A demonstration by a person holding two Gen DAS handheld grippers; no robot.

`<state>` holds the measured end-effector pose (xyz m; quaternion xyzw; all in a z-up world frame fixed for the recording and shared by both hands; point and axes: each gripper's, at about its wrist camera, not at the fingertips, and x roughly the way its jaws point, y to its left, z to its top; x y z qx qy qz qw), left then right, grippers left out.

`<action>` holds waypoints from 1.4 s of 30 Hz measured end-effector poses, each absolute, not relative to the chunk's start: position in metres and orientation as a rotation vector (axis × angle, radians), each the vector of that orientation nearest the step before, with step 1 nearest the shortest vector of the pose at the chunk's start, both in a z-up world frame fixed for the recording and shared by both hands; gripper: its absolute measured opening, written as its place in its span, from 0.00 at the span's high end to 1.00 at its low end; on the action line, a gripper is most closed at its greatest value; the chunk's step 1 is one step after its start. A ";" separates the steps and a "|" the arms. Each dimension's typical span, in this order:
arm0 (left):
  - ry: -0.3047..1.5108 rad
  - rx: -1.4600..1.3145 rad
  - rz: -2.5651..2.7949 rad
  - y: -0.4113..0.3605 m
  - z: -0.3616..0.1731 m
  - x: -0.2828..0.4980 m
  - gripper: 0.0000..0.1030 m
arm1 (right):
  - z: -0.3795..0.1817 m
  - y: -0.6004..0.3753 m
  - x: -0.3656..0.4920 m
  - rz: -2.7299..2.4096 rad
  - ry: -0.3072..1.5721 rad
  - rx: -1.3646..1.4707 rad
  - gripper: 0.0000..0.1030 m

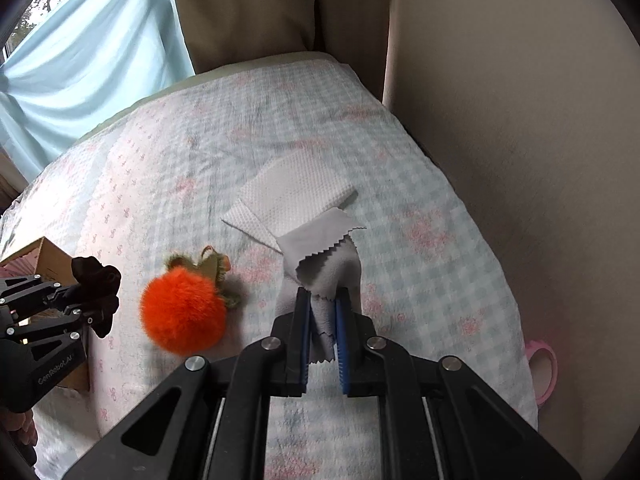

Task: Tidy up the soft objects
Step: 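Lift the black scrunchie with the left tool while the right tool grasps the grey cloth, then carry scrunchie and grey cloth over the box and open both tools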

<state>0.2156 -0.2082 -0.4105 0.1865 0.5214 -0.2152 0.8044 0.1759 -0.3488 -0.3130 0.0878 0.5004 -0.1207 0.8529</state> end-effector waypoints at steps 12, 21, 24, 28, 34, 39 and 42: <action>1.032 0.163 -0.365 -0.162 -0.275 0.201 0.84 | -0.177 -0.309 0.163 -0.153 0.923 0.160 0.90; 0.973 0.040 -0.255 -0.080 -0.193 0.181 0.84 | -0.097 -0.229 0.166 -0.011 0.864 0.139 0.90; 0.967 0.022 -0.226 -0.044 -0.182 0.177 0.84 | -0.089 -0.193 0.170 0.035 0.862 0.140 0.90; 0.962 0.021 -0.209 0.004 -0.173 0.176 0.84 | -0.080 -0.140 0.170 0.077 0.875 0.143 0.90; 0.997 0.020 -0.221 0.077 -0.180 0.183 0.84 | -0.083 -0.069 0.177 0.090 0.896 0.153 0.90; 1.032 0.041 -0.247 0.122 -0.201 0.193 0.84 | -0.102 -0.016 0.187 0.085 0.955 0.164 0.90; 1.071 0.042 -0.262 0.140 -0.221 0.200 0.84 | -0.119 0.008 0.196 0.080 1.009 0.184 0.90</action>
